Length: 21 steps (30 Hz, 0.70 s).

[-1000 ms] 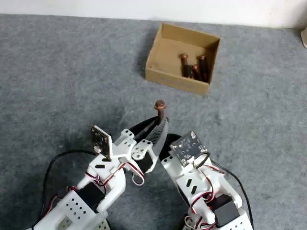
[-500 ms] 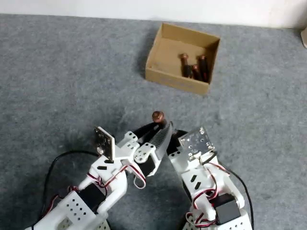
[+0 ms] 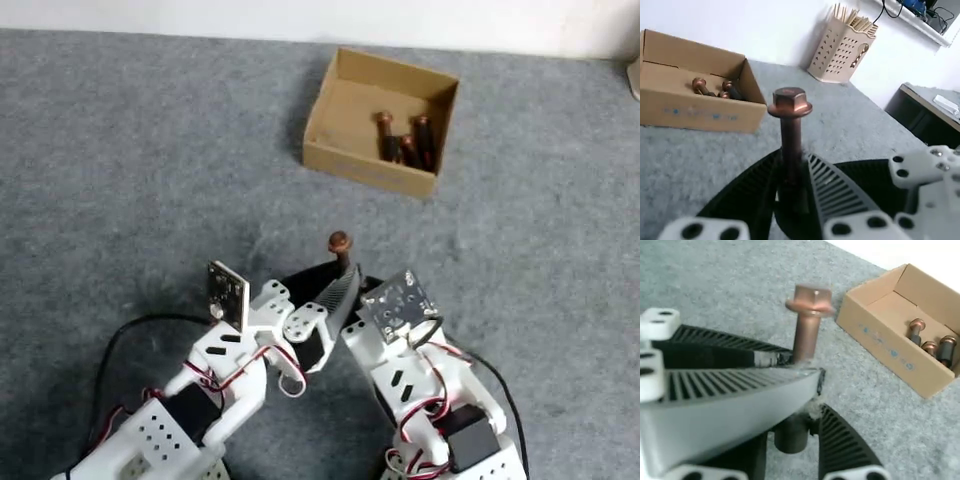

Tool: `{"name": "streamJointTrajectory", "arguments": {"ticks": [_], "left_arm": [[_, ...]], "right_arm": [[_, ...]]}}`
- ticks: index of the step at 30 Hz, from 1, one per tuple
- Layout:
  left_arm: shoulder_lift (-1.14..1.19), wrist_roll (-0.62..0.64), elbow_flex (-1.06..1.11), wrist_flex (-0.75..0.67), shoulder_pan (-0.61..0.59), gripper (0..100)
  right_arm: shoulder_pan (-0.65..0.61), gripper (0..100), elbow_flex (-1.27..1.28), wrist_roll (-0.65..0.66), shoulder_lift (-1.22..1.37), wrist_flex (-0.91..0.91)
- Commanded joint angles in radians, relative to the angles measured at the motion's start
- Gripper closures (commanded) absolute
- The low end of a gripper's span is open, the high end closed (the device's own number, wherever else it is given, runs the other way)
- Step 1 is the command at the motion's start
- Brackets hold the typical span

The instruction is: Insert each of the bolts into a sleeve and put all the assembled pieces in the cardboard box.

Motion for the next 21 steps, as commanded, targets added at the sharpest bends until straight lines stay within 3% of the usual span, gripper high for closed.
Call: {"name": "streamJointTrajectory", "arguments": {"ticks": [1, 6, 11, 15, 18, 21], "left_arm": [[0.015, -0.003, -0.036, 0.054, 0.027, 100], [0.015, -0.011, -0.021, 0.049, 0.045, 100], [0.013, -0.011, -0.064, 0.051, -0.071, 99], [0.015, -0.011, -0.070, 0.058, -0.096, 82], [0.015, -0.011, -0.099, 0.143, -0.090, 69], [0.015, -0.006, -0.157, 0.253, -0.091, 65]], "right_arm": [[-0.021, 99.5, -0.076, 0.008, -0.010, -0.025], [-0.019, 99.5, -0.107, 0.011, -0.010, 0.015], [-0.019, 99.5, -0.099, 0.012, -0.010, 0.013], [-0.019, 99.5, -0.097, 0.012, -0.010, 0.012], [-0.019, 99.5, -0.097, 0.012, -0.010, 0.012], [-0.019, 99.5, -0.097, 0.012, -0.010, 0.010]]}}
